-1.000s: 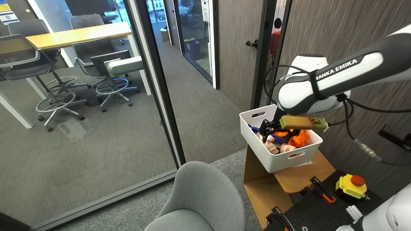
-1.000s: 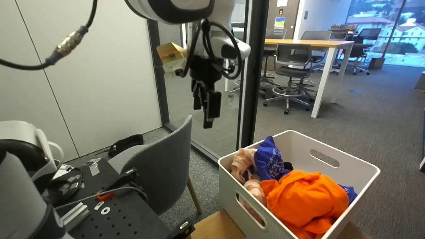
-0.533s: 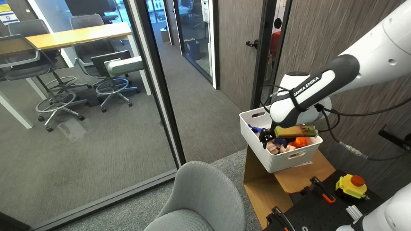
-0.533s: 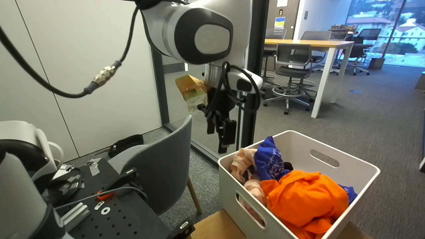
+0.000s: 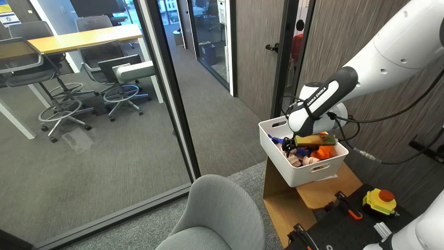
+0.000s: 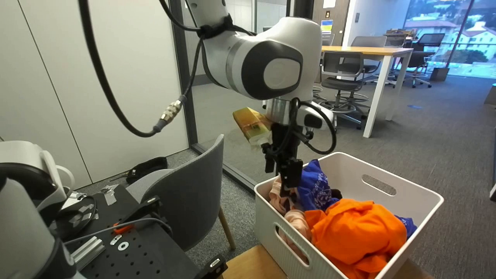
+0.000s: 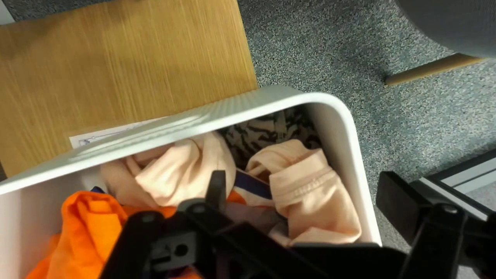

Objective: Pick up the peach shirt and blue bandana from the bin and put them on the back of the chair

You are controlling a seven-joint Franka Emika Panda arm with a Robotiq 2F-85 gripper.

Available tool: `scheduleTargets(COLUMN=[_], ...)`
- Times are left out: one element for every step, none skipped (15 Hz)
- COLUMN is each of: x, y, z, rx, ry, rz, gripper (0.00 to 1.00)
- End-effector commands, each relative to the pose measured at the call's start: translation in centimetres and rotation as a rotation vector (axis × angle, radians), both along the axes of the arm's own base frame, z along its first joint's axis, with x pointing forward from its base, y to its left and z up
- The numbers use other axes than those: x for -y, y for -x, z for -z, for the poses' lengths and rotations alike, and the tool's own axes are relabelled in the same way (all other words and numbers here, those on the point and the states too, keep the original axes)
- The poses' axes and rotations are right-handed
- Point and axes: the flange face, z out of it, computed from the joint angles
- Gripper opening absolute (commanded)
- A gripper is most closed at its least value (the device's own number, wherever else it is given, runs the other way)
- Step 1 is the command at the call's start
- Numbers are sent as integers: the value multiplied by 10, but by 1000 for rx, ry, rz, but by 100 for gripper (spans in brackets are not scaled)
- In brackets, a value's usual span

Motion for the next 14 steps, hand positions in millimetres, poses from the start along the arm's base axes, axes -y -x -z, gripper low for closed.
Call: scheduleTargets(x=[14,17,19,21,21,20,17,14,12,10,8,8,7,8], y=[-19,-22,-24,-26,-28,-30,-32,-35,-36,-38,-39,-40,-42,-44], z=[7,9,11,12,13,15,16,17,18,20,21,23,25,28], rx=[33,40,42,47,46,41,30,31,31,33,35,40,38,36], ry=[28,30,28,30,24,7,-16,-19,-25,-24,-19,-6,2,12], rz=[67,86,100,121,141,160,175,194,209,220,232,243,254,269], gripper=[100,100,100,100,100,100,100,100,100,100,100,100,100,100])
